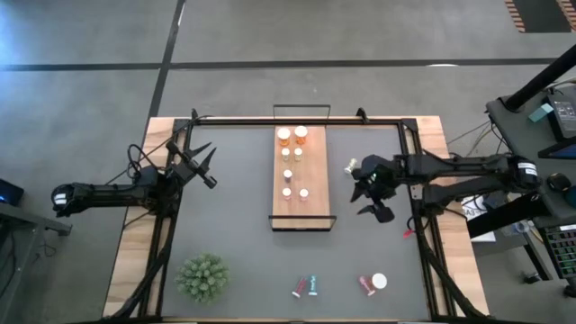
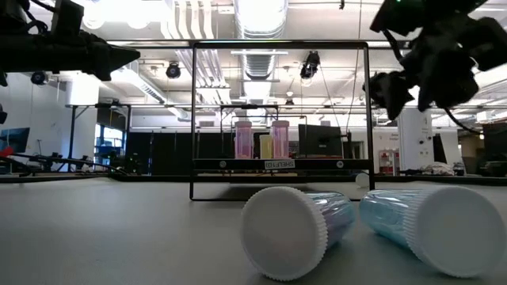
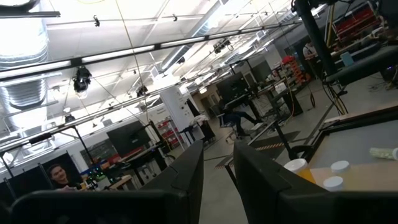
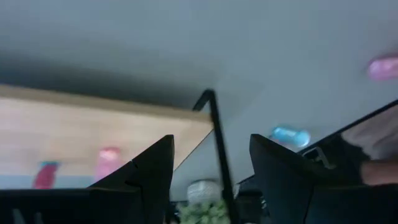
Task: Pick and place medicine bottles onto shelf by color
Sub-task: Put the orange pill bottle on the shelf aligned with the other orange pill bottles
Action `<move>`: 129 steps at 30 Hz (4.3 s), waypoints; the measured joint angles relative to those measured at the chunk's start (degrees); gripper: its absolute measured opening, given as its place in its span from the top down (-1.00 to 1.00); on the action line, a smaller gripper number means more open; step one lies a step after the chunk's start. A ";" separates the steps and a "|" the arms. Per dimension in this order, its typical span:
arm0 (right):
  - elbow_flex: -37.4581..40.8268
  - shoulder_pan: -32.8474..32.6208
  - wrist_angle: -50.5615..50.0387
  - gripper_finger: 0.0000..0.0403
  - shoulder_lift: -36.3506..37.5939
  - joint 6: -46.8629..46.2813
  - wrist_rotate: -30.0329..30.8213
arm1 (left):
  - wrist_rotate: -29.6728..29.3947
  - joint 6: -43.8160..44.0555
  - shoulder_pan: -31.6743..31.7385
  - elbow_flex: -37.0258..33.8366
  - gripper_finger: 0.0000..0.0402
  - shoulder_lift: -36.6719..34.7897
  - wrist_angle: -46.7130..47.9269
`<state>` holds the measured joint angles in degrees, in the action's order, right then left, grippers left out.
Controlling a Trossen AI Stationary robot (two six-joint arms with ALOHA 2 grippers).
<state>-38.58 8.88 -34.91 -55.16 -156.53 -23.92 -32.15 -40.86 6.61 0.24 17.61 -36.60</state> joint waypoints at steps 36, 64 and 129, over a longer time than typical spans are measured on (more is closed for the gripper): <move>3.40 -35.99 5.68 -0.23 -9.63 -12.00 6.26 | -0.01 0.00 -0.02 0.01 0.64 0.00 0.00; -0.63 -48.95 13.56 -0.73 -18.42 -16.40 5.96 | 0.00 0.00 0.00 0.01 0.64 0.00 0.02; -5.04 -32.12 -5.01 0.02 -9.71 -8.62 17.00 | 0.01 0.00 -0.01 -0.01 0.64 0.00 0.00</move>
<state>-43.62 -23.24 -39.92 -64.87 -165.14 -6.92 -32.14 -40.86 6.60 0.23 17.61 -36.60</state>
